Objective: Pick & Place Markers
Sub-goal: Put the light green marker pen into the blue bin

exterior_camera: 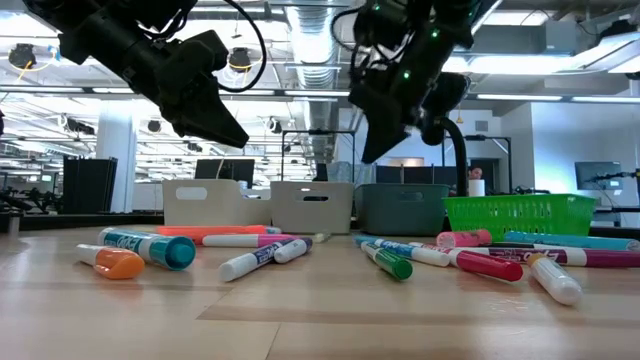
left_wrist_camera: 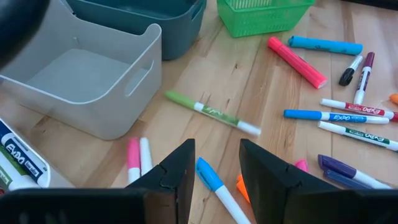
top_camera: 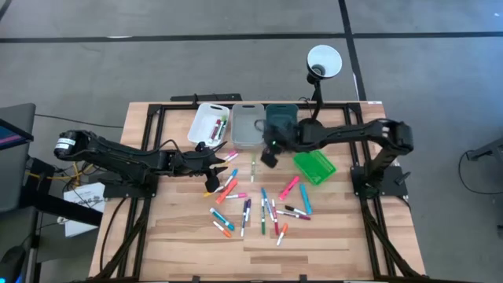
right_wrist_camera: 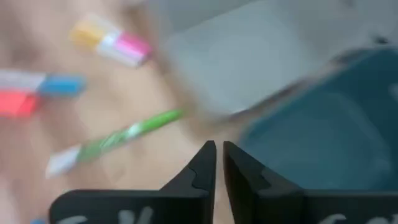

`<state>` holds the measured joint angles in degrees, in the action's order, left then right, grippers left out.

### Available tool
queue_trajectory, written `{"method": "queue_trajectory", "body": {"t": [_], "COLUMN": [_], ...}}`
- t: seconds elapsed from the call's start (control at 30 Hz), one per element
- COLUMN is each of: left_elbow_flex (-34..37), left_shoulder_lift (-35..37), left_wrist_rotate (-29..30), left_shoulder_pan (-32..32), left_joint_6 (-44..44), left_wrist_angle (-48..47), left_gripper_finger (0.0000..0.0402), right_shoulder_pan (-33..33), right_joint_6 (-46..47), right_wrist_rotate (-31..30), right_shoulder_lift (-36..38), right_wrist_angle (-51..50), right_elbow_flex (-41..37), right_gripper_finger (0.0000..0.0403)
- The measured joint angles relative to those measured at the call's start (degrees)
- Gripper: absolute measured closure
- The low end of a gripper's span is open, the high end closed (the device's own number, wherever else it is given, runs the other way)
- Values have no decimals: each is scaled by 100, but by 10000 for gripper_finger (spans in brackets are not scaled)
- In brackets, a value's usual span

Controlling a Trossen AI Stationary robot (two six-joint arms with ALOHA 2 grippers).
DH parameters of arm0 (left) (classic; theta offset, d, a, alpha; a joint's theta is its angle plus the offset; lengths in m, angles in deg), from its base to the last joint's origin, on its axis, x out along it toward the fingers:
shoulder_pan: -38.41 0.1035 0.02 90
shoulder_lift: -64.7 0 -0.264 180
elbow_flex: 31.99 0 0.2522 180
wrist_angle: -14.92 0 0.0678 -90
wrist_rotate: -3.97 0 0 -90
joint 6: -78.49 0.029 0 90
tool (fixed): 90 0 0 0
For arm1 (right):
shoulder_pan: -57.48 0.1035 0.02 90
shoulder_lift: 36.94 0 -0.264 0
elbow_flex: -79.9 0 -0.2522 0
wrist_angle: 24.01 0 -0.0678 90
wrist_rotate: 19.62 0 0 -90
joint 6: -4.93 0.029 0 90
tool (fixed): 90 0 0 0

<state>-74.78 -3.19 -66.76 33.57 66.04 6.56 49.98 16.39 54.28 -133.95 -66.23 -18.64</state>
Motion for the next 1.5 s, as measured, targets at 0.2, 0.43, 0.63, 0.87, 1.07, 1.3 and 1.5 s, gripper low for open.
{"method": "queue_trajectory", "body": {"t": [0.2, 0.43, 0.63, 0.87, 1.07, 1.3, 1.5], "left_elbow_flex": [0, 0, -2, -2, -2, 79, 230], "left_shoulder_lift": [0, 0, 0, 0, 0, -8, 2], "left_wrist_rotate": [0, -1, -2, -2, -2, -4, -3], "left_shoulder_pan": [0, 0, 0, 0, 2, 2, 4], "left_joint_6": [0, 0, 0, 0, 4, 17, 17], "left_wrist_angle": [0, 16, 22, 21, 12, 50, 27], "left_gripper_finger": [280, 280, 280, 280, 280, 280, 280], "right_shoulder_pan": [539, 561, 428, 437, 448, 368, 375], "right_joint_6": [301, 2114, 3097, 3723, 3912, 3817, 3295], "right_wrist_rotate": [119, -37, -52, -54, -77, -51, -104], "right_shoulder_lift": [-640, -1190, -1213, -1338, -1640, -1913, -2020], "right_wrist_angle": [150, 1172, 1147, 1262, 1564, 1824, 1810], "right_elbow_flex": [-3, 7, 7, 10, 51, 67, 105], "right_gripper_finger": [329, 248, 222, 243, 259, 270, 274]}}
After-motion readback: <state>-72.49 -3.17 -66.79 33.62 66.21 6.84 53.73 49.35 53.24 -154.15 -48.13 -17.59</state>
